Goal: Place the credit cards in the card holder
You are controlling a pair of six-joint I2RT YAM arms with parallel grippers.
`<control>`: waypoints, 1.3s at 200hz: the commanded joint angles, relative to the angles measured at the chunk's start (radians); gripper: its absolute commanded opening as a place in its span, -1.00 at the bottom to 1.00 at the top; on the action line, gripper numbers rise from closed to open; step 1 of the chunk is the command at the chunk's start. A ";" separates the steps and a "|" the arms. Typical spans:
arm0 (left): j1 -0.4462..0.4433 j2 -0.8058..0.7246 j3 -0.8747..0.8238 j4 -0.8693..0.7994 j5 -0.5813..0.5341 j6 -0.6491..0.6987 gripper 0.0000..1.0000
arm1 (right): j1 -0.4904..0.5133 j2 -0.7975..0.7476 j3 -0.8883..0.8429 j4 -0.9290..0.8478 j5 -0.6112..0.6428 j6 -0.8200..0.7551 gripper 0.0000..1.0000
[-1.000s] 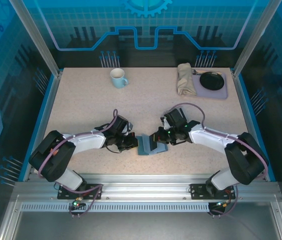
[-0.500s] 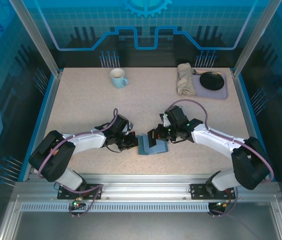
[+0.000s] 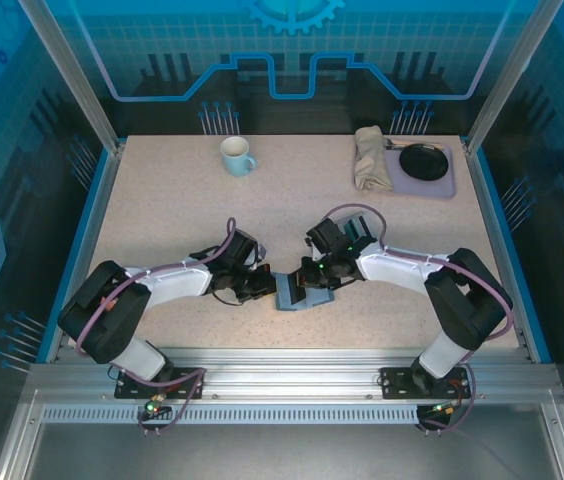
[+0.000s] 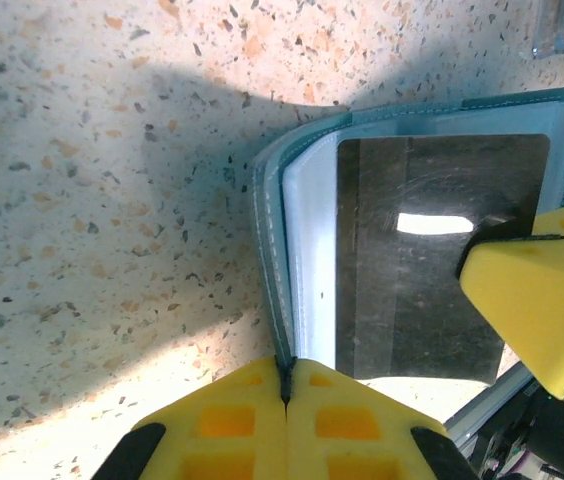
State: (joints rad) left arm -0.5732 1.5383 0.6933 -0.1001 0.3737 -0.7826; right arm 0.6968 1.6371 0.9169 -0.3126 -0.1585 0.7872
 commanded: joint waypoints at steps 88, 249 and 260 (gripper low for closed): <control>-0.002 0.040 0.021 -0.042 -0.014 0.040 -1.00 | -0.084 -0.119 -0.137 0.102 -0.131 0.008 -0.96; -0.006 0.100 0.020 -0.019 -0.014 0.027 -1.00 | -0.084 0.035 -0.234 0.351 -0.257 0.108 -0.93; -0.007 0.103 0.020 -0.018 -0.015 0.026 -1.00 | -0.069 0.036 -0.224 0.356 -0.253 0.117 -0.91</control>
State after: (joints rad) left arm -0.5732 1.6115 0.6991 -0.0967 0.3706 -0.7750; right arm 0.5926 1.6409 0.7036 0.0341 -0.4126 0.8761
